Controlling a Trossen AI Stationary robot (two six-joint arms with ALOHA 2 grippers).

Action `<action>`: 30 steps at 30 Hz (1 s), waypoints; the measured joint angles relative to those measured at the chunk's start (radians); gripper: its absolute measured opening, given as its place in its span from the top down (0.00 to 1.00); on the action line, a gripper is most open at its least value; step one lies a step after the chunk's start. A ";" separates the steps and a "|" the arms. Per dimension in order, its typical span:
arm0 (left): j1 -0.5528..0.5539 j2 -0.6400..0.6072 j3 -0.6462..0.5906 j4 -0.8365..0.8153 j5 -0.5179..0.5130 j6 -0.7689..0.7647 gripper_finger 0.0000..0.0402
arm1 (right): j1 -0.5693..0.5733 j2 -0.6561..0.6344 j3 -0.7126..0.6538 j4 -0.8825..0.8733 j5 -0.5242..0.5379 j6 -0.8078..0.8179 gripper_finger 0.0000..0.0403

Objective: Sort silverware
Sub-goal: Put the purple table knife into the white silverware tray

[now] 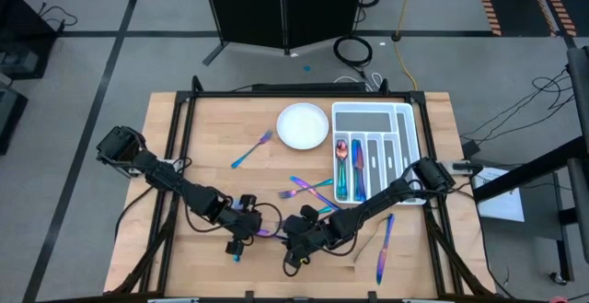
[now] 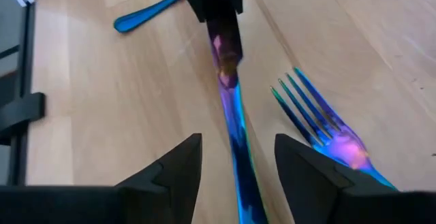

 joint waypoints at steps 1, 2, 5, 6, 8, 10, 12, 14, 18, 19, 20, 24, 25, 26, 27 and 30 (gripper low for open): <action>0.000 0.000 0.000 0.002 0.000 0.000 0.76 | 0.000 0.000 0.000 -0.002 0.000 -0.006 0.56; 0.000 0.000 0.000 0.002 0.000 0.000 0.76 | -0.001 0.000 0.000 -0.004 -0.001 -0.014 0.56; 0.000 0.000 0.000 0.007 0.000 0.000 0.76 | -0.001 0.000 0.000 -0.001 0.000 -0.030 0.56; 0.000 0.000 0.000 0.011 0.000 0.000 0.76 | -0.001 0.007 0.000 0.007 0.000 -0.032 0.56; 0.000 0.000 0.000 0.022 0.000 -0.001 0.76 | -0.003 0.021 0.000 0.013 -0.004 -0.032 0.56; 0.000 0.000 0.001 0.029 0.001 -0.001 0.76 | -0.004 0.041 0.000 0.035 -0.009 -0.026 0.56; 0.000 0.000 0.008 0.020 0.002 -0.001 0.76 | -0.004 0.057 0.000 0.054 -0.012 -0.018 0.56; 0.000 0.000 0.019 0.020 0.002 0.000 0.76 | -0.004 0.068 0.000 0.055 -0.004 0.013 0.56; 0.000 0.000 0.045 0.022 0.003 0.006 0.76 | -0.009 0.073 0.000 0.057 0.016 0.038 0.59; 0.000 0.000 0.050 0.019 0.003 0.012 0.76 | -0.009 0.074 0.000 0.057 0.022 0.038 0.61; 0.001 0.000 0.051 0.019 0.002 0.020 0.76 | -0.008 0.074 0.000 0.057 0.026 0.036 0.64; 0.000 0.000 0.052 0.016 -0.003 0.027 0.77 | -0.010 0.075 0.000 0.069 -0.003 0.023 0.83; 0.001 0.000 0.052 0.017 -0.014 0.027 0.77 | -0.006 0.075 0.000 0.082 -0.021 0.017 0.89; 0.003 -0.001 0.053 0.022 -0.020 0.027 0.77 | -0.002 0.076 0.000 0.093 -0.031 0.010 0.94; 0.003 -0.001 0.055 0.021 -0.020 0.027 0.77 | 0.003 0.076 -0.001 0.097 -0.032 0.000 0.97; -0.002 -0.001 0.054 0.005 -0.036 0.008 0.77 | 0.010 0.071 -0.002 0.127 -0.034 0.023 0.98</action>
